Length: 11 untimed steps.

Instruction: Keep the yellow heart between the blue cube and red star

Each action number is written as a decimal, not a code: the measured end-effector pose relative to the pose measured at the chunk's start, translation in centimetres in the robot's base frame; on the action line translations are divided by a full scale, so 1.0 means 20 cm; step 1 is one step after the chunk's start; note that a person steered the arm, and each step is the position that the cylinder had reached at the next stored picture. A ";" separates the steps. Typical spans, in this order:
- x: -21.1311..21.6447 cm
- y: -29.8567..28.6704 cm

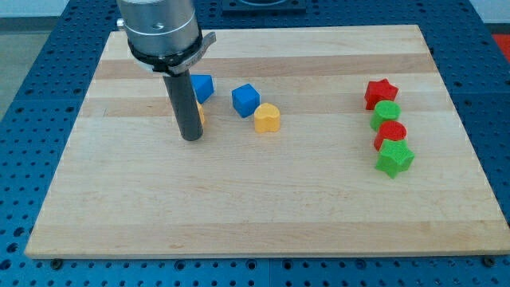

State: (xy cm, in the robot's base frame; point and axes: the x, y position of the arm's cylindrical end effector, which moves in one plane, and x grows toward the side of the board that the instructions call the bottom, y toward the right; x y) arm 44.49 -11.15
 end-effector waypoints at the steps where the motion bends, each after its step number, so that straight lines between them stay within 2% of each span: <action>1: 0.02 0.06; 5: 0.01 0.48; 7: -0.04 0.59; 11: -0.28 0.82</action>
